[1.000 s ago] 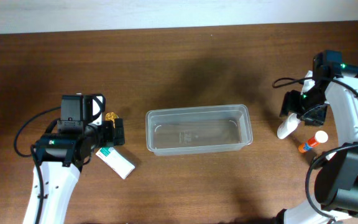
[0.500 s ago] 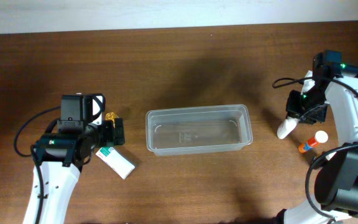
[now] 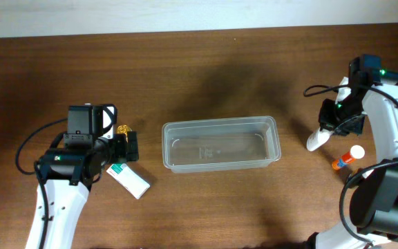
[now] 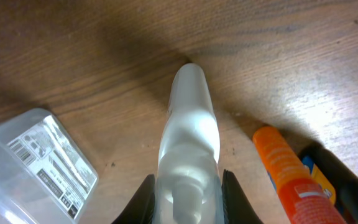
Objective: Pack container
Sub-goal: 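Reach the right gripper to the white spray bottle and grasp it, then carry the spray bottle into the container's right end and release, then move the right gripper back and grasp the orange-labelled tube, then place the orange tube into the container beside the spray bottle, then return the right gripper and grasp the dark white-capped bottle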
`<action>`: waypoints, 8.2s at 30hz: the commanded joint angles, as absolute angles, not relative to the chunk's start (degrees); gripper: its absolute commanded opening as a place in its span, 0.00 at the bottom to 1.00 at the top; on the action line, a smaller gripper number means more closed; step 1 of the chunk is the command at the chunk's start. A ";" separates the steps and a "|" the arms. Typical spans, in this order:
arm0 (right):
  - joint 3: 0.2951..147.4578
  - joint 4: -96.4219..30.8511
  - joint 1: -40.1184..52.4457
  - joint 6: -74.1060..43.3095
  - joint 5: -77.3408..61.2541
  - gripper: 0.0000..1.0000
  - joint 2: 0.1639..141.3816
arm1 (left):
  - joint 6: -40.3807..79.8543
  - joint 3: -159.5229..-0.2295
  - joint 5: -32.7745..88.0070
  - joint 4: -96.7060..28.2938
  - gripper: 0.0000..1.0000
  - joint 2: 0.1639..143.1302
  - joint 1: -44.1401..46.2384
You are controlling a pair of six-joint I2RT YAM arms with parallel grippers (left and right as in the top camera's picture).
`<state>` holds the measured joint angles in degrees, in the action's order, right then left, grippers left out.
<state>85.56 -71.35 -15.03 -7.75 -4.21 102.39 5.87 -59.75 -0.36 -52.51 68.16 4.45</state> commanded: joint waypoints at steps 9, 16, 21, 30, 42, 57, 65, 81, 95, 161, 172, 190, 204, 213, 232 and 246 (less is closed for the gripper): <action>101.71 -86.67 -7.70 -3.07 -7.35 0.09 93.49 | 6.42 -60.88 0.25 -52.36 0.99 68.53 4.23; 103.79 -88.18 8.88 -5.34 -4.73 0.09 87.68 | 6.39 -60.88 0.25 -52.34 0.99 68.55 4.23; 100.14 -85.10 14.66 -7.86 -0.80 0.09 89.78 | 6.39 -60.88 0.25 -52.34 0.99 68.55 4.23; 88.53 -73.89 15.29 -9.76 -0.84 0.08 96.29 | 6.39 -60.88 0.25 -52.36 0.99 68.55 4.23; 85.38 -69.78 15.25 -9.78 -0.80 0.29 100.66 | 6.39 -60.88 0.25 -52.40 0.99 68.55 4.23; 97.91 -78.19 13.43 -13.80 7.11 0.46 94.37 | 6.39 -60.88 0.21 -52.38 0.99 68.55 4.23; 103.33 -83.90 -7.11 -15.73 7.20 0.70 86.08 | 6.39 -60.88 0.23 -52.36 0.99 68.55 4.23; 74.43 -73.32 -25.96 -12.29 1.48 0.76 88.51 | 6.42 -60.88 0.25 -52.38 0.99 68.55 4.23; 68.36 -63.64 -25.93 -12.29 1.93 0.48 88.51 | 6.42 -60.88 0.25 -52.38 0.99 68.55 4.23; 63.40 -52.77 13.98 -10.57 0.69 0.21 81.49 | 6.39 -60.88 0.03 -52.31 0.99 68.58 4.23; 63.20 -52.86 13.98 -10.57 0.69 0.33 81.49 | 6.42 -60.88 0.03 -52.34 0.99 68.58 4.23; 67.53 -54.65 13.98 -9.67 0.71 0.34 79.75 | 6.39 -60.86 0.03 -52.36 0.99 68.58 4.23; 88.58 -74.19 2.37 -22.13 12.10 0.62 73.60 | 6.39 -60.86 0.03 -52.36 0.99 68.58 4.23; 79.79 -79.26 -28.38 -20.75 4.69 0.98 74.41 | 6.39 -60.86 0.03 -52.36 1.00 68.58 4.23; 67.07 -66.76 -39.35 -15.25 -1.13 0.66 93.19 | 6.42 -60.86 0.05 -52.36 0.99 68.77 4.23; 67.07 -66.39 -39.35 -15.22 -1.10 0.24 93.34 | 6.42 -60.86 0.05 -52.34 0.99 68.79 4.23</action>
